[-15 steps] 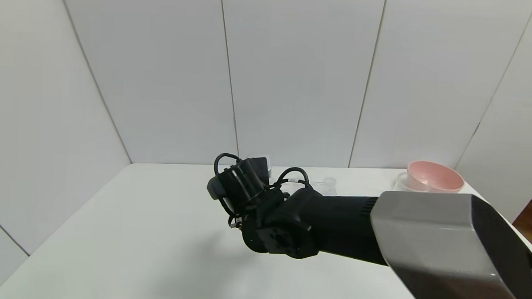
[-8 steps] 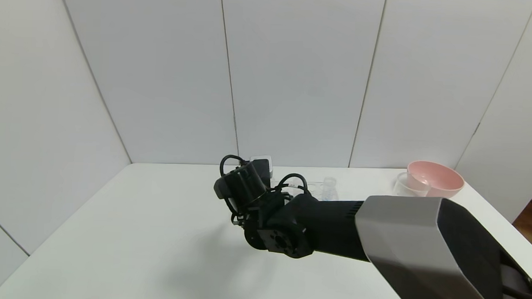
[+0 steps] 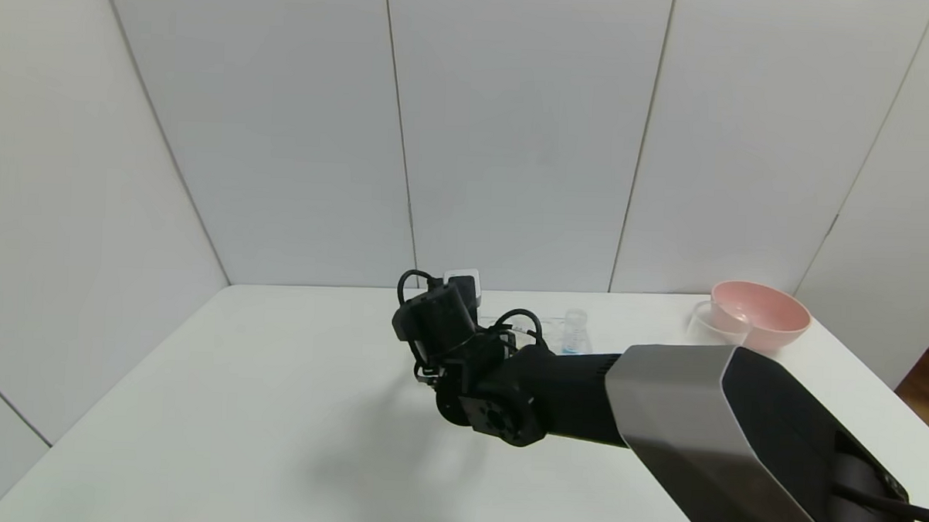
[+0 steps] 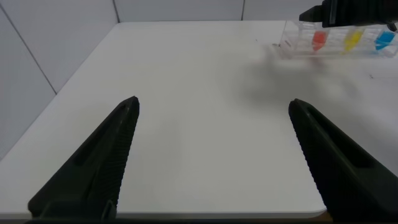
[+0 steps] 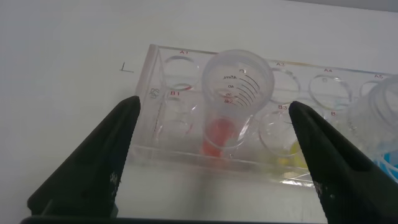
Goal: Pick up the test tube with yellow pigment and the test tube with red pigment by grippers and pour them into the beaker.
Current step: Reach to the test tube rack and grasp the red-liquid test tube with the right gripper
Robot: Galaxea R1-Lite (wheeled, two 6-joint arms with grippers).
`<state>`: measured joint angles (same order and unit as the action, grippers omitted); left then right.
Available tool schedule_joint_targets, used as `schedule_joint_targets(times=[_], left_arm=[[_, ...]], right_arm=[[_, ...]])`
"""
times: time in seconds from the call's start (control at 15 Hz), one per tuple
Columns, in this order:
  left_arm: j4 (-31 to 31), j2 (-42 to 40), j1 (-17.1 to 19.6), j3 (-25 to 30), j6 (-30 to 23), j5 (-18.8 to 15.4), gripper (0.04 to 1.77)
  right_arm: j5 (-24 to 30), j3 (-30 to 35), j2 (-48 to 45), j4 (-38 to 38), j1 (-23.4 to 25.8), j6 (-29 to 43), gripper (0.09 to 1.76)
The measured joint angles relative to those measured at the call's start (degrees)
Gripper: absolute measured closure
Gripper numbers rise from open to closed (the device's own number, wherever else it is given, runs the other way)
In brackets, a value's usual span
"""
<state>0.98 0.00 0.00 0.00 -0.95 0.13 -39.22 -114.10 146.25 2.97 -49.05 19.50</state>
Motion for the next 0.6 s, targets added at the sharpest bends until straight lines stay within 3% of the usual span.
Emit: schedule_joint_targets(times=[0.6], left_arm=[[0.0, 0.0, 0.0, 0.0, 0.02, 0.02, 0.09]], right_arm=[[-0.09, 0.02, 0.13, 0.66, 0.71, 0.06, 0.14]])
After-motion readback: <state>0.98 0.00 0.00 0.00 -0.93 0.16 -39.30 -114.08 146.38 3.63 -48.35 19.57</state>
